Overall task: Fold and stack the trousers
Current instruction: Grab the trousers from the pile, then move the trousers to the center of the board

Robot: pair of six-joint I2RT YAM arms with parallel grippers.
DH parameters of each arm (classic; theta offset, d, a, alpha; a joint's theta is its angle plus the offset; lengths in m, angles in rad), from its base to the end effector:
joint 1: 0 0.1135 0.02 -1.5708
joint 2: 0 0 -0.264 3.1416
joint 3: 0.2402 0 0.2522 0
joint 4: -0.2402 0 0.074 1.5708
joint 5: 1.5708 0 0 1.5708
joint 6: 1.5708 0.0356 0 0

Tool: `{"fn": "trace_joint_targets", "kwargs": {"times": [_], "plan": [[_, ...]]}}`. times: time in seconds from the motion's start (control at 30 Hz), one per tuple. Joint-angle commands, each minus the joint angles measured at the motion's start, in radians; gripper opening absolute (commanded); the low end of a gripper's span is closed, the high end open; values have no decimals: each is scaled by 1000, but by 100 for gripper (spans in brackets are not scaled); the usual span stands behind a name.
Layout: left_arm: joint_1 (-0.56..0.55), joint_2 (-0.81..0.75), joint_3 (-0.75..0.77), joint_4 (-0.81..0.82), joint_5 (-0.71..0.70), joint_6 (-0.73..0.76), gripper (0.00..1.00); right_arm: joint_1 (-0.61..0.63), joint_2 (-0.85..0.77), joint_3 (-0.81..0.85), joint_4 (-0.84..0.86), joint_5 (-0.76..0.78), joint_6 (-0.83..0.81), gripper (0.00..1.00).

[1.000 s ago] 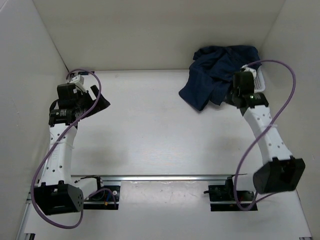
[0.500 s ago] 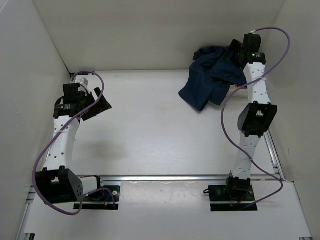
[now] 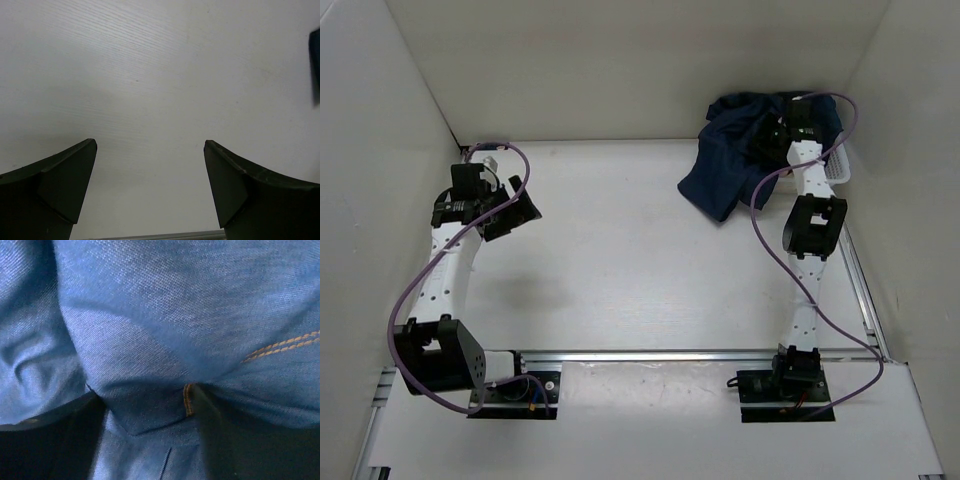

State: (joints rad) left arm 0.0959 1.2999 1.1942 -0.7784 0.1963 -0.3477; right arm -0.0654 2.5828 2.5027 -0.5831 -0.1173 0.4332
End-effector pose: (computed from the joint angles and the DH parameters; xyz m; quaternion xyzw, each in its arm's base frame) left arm 0.2678 0.0188 0.3175 -0.1740 0.9214 -0.1336 0.3208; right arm 0.5780 -0.0337 0.2263 0.1965 0.8758 0.1318 0.4206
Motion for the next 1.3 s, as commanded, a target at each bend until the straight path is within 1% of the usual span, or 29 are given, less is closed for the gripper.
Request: {"fn": "trace_joint_targets", "kwargs": {"times": [0.0,0.1,0.13,0.2,0.23,0.37,0.47,0.5,0.57,0.6,0.63,0.67,0.73,0.77,0.8,0.83,0.87,0.9,0.93,0.97,1.0,1.03,1.07,1.1,1.13,1.17,1.23,1.27], "plan": [[-4,-2,35,1,-14,15,100,-4,-6,54,85,-10,32,59],[-4,7,35,1,-23,15,100,-4,-6,54,94,13,19,35],[-4,7,35,1,-23,15,100,-4,-6,32,94,13,19,17],[-4,7,35,1,-23,6,100,-4,-50,-2,94,27,10,3],[-13,7,35,1,-23,6,100,-4,-71,-21,94,42,10,0],[-22,-4,35,1,-23,-4,100,-4,-266,-111,94,65,-23,0],[-32,-28,35,-9,-3,-13,100,18,-429,-111,94,55,-60,0],[-32,-40,35,-9,-3,-13,100,30,-505,-94,94,21,-60,0],[-32,-40,47,-33,6,-13,100,42,-574,-65,94,-42,-76,0],[-32,-50,79,-48,6,-13,100,61,-607,-36,94,-67,-76,0],[-32,-50,97,-65,-10,-13,100,73,-672,-36,121,-146,-76,0],[-32,-59,117,-80,-23,-13,100,87,-702,-36,132,-147,-76,0],[-32,-68,182,-127,-72,-48,100,160,-777,-36,132,-241,-86,0],[-32,-68,203,-139,-72,-57,100,235,-799,-47,132,-274,-114,0],[-19,-68,250,-166,-72,-69,100,277,-840,-77,118,-306,-129,0],[-10,-68,274,-182,-63,-70,100,320,-860,-100,100,-306,-148,0],[-10,-68,297,-196,-63,-80,100,413,-883,-137,73,-306,-168,0],[1,-77,318,-209,-63,-80,100,459,-929,-183,59,-297,-210,0],[1,-86,355,-231,-63,-80,100,502,-955,-293,45,-273,-224,0],[10,-86,370,-231,-63,-91,100,580,-984,-368,45,-230,-225,0],[10,-102,380,-240,-63,-91,100,611,-1039,-446,45,-140,-234,0],[21,-111,389,-240,-87,-100,100,636,-1068,-613,58,-81,-203,0],[36,-131,403,-249,-103,-115,100,653,-1096,-702,74,-50,-174,0],[36,-140,403,-262,-113,-116,100,653,-1151,-799,121,-50,-107,0],[65,-149,403,-262,-126,-129,100,653,-1173,-891,138,-50,-75,11],[74,-169,403,-262,-135,-142,100,653,-1188,-1038,138,-68,-51,29],[74,-181,389,-262,-135,-142,100,653,-1213,-1135,88,-91,-42,76],[74,-182,366,-262,-106,-128,100,653,-1237,-1186,51,-70,-33,82]]}}
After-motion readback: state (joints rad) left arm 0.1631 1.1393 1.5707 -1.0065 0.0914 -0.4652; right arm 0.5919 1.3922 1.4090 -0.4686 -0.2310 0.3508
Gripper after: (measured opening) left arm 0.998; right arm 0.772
